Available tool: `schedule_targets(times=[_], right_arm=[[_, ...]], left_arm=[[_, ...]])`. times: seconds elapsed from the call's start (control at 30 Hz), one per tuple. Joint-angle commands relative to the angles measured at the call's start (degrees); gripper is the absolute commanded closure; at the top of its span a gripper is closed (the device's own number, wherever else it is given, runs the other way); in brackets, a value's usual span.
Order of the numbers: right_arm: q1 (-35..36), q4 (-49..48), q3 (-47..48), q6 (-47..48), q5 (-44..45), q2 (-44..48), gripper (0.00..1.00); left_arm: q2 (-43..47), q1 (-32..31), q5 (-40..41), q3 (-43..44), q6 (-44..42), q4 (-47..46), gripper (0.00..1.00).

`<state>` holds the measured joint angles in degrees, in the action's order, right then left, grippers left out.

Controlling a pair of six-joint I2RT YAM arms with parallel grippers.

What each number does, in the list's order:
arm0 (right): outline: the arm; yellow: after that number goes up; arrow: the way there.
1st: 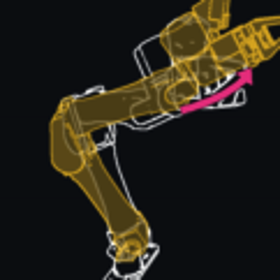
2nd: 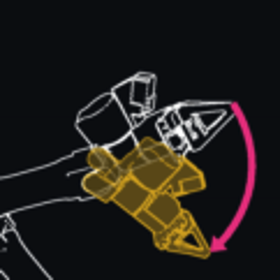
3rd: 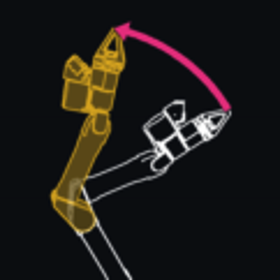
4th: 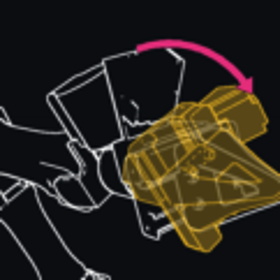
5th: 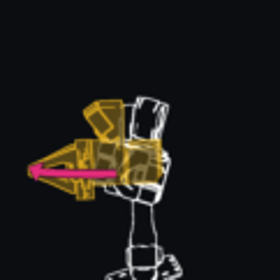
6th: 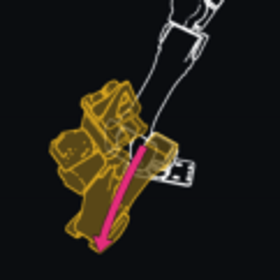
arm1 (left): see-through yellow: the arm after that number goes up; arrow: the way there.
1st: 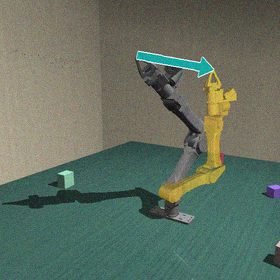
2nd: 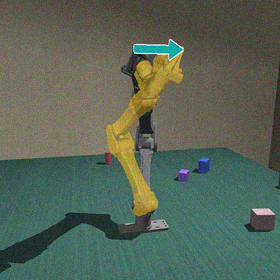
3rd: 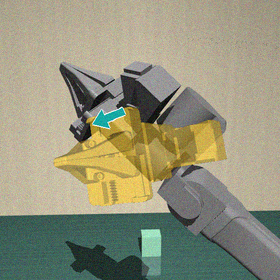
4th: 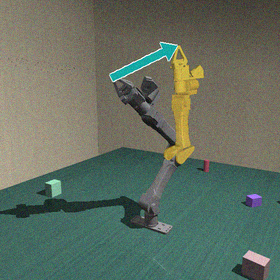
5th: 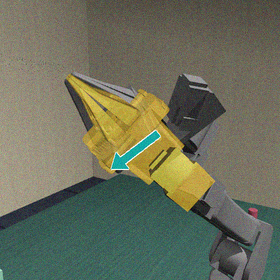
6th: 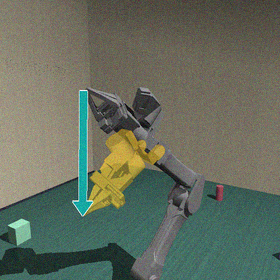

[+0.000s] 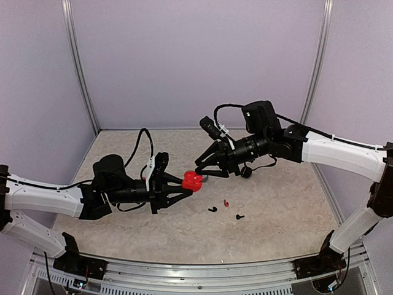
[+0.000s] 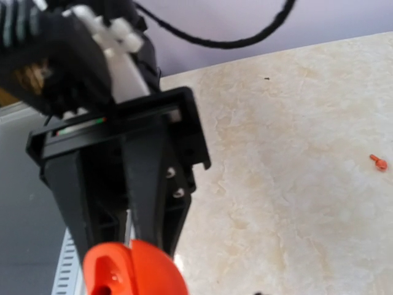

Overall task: Insert the wireless bluetooth earbuds into the charging case
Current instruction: Open the charging case, then pass from the left arm to the right

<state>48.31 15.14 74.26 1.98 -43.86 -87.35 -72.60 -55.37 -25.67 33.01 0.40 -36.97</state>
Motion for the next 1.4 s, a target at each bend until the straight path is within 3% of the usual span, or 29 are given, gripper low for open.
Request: schedule_targets(times=[0.0, 0.13, 0.4, 0.7, 1.37], right_arm=[[-0.94, -2.35, -0.69, -1.77, 0.62, 1.95, 0.60], [-0.97, -4.01, -2.45, -1.77, -2.44, 3.12, 0.53], [-1.05, -21.20, -13.99, -10.74, -5.15, 9.47, 0.46], [0.17, -33.19, -16.61, -18.06, -9.46, 5.92, 0.54], [3.59, -40.23, -14.74, -21.06, -8.44, 1.55, 0.65]], left_arm=[[1.17, -0.24, -0.76, -0.64, -1.18, -2.60, 0.95], [1.05, 0.91, -0.31, -0.78, 1.79, -4.13, 0.95], [2.09, 1.67, 0.50, -3.36, 5.77, -11.87, 0.95], [2.40, 1.59, 0.24, -4.13, 7.62, -17.15, 0.95], [-0.78, 0.03, 3.47, -4.12, 8.91, -22.35, 0.94]])
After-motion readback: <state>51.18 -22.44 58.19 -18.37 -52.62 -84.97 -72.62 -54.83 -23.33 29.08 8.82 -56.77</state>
